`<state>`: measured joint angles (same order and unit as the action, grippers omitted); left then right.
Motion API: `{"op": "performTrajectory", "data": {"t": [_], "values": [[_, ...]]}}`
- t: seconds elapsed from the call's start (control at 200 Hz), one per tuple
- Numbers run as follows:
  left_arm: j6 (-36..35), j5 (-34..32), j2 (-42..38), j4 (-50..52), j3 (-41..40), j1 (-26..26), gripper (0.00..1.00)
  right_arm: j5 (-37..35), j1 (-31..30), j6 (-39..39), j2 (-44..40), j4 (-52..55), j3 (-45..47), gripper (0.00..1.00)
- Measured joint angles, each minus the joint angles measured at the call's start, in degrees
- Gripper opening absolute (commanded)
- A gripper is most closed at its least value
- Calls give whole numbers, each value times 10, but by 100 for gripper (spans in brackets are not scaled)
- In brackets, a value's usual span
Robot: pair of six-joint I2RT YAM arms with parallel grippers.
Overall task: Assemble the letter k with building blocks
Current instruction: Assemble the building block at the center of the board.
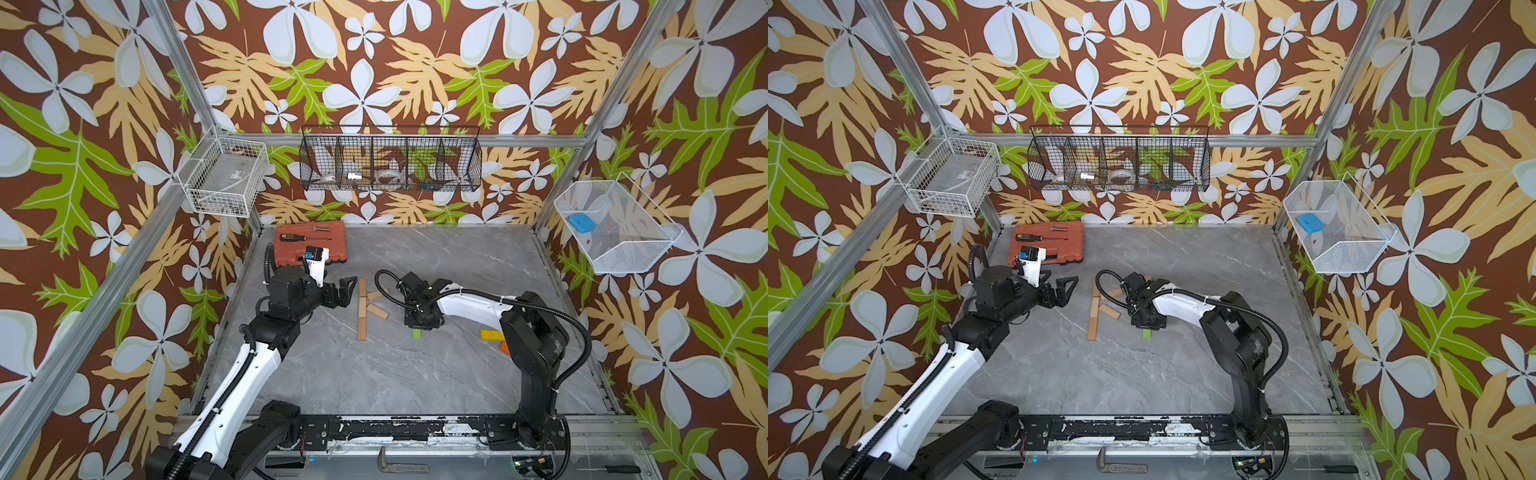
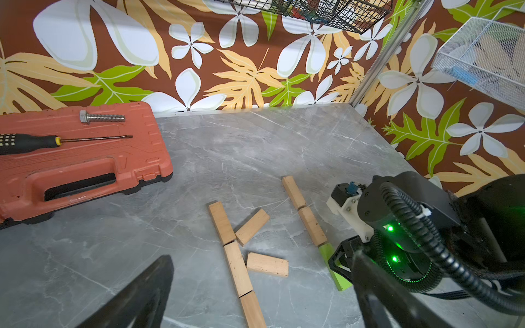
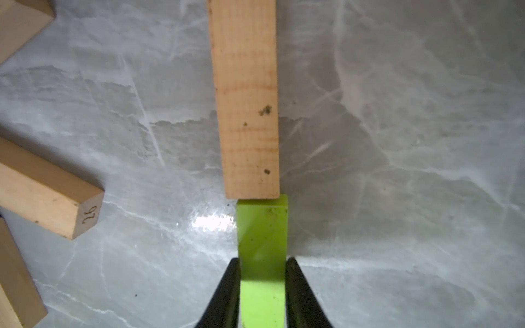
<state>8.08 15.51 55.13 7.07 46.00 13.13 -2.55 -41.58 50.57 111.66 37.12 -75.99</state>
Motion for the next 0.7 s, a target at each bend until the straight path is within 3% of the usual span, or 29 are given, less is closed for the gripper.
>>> {"op": "performTrajectory", "data": {"t": [0.701], "values": [[0,0,1,0,0,0,100,1,0,-2,4,4,-6,29]]}}
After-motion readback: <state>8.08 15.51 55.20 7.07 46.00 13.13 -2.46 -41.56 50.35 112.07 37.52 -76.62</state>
